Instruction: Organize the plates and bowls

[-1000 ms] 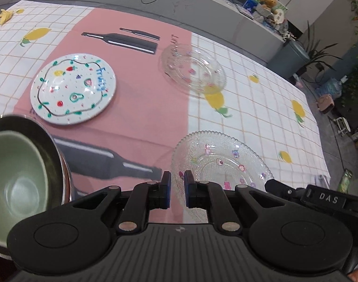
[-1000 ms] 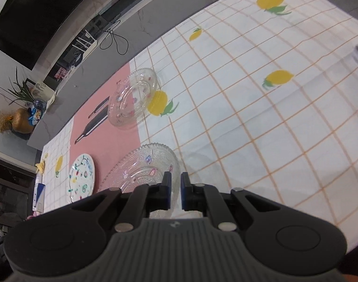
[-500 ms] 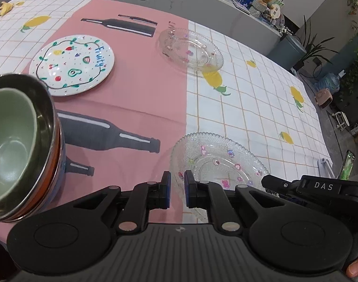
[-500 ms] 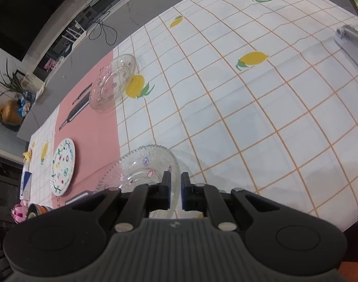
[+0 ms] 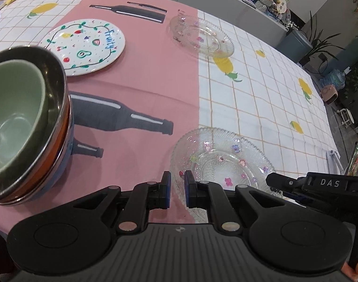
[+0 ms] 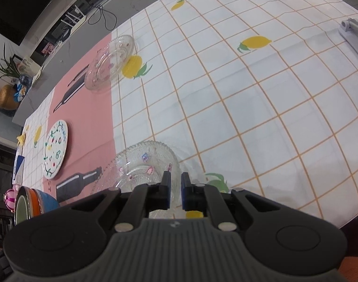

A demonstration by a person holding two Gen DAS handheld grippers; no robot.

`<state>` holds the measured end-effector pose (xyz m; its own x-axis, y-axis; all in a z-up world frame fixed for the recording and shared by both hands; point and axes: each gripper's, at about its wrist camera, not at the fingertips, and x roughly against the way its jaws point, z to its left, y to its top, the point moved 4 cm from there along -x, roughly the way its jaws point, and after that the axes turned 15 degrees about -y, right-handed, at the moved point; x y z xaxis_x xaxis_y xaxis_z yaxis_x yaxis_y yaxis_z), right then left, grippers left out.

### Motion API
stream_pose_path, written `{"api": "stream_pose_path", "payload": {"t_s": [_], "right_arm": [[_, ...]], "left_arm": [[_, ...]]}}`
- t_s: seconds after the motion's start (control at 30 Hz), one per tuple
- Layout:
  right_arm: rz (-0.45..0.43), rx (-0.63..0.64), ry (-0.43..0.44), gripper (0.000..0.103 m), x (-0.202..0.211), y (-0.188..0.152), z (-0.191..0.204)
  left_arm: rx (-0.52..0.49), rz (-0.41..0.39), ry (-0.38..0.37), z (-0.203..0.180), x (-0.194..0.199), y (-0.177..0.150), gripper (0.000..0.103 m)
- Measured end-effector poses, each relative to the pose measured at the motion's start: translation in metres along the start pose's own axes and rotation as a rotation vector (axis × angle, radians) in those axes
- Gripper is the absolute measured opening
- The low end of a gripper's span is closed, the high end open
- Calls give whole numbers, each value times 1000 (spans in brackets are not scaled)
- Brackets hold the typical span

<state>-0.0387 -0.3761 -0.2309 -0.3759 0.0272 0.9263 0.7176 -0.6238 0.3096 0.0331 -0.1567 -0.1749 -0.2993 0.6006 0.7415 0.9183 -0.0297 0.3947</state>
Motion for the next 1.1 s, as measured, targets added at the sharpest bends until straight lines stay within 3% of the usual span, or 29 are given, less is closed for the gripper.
{"api": "stream_pose_path", "payload": {"t_s": [0.7,0.87,1.03,1.1], "right_arm": [[40,73,-48,14,-18,-7,16],[33,87,-55,15,-19,-8,19],[17,78,-33,26,-14,-7,18],[-3,69,-19,34,-10,-7,17]], "left_arm": [[-37,-5,66,7,-9,-2,12],[-20,0,53,10,-9,-1,12],[-2,-2,29,11,-5,2,13],[-12,-10,24,9,-1,4,22]]}}
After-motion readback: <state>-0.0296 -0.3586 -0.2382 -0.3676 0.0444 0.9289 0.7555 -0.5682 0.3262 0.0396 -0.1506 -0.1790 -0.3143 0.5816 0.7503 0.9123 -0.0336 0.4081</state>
